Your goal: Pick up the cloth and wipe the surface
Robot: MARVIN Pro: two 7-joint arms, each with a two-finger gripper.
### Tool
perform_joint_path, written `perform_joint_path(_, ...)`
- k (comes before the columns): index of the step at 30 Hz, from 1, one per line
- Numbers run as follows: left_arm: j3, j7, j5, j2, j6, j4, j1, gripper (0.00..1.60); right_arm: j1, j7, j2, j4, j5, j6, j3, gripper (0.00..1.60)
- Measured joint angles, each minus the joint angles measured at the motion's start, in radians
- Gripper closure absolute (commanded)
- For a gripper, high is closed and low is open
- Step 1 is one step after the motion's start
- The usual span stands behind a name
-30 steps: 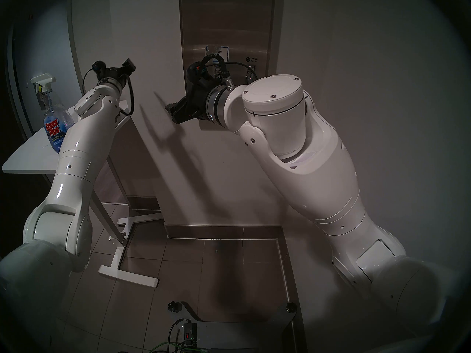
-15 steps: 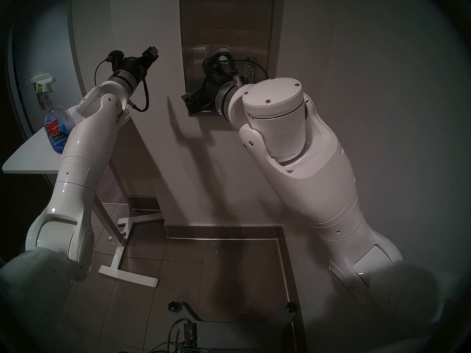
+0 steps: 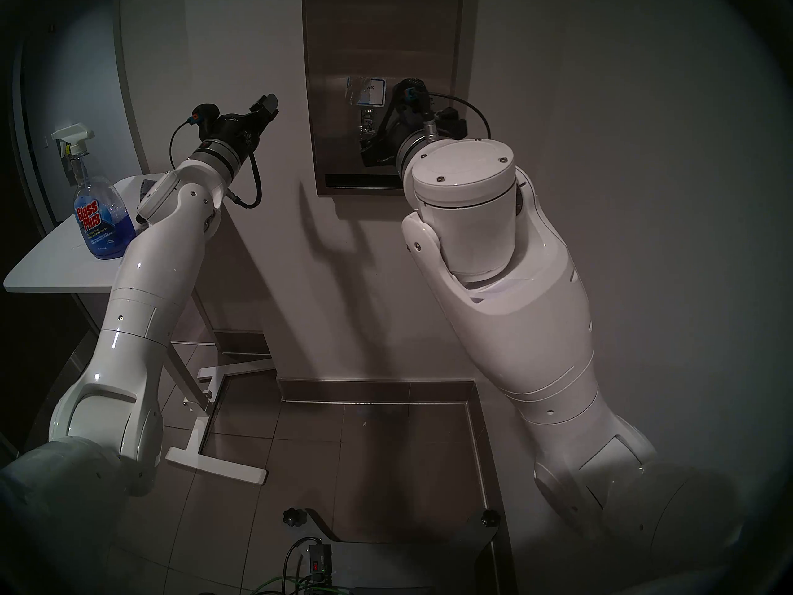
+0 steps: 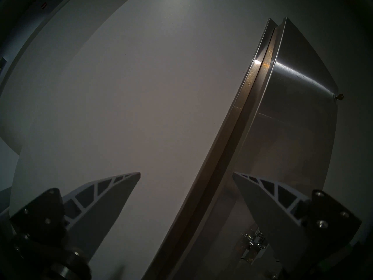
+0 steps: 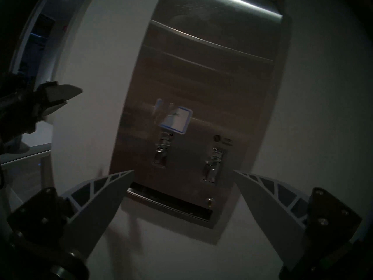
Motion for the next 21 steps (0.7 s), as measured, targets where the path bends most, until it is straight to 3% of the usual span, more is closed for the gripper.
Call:
perform_joint_path(8,0.013,0.019,0.024,-0.041,-0.062,0.0,0.034,0.0,-0.058,-0.103,-0.036,-0.04,-0.025,0.0,-0.012,0.0)
perform_joint_path(21,0.042,0.029,0.086,-0.075,-0.15,0.007,0.071,0.0,-0.087,-0.146,-0.038,-0.08,-0.036,0.0,-0.051,0.0)
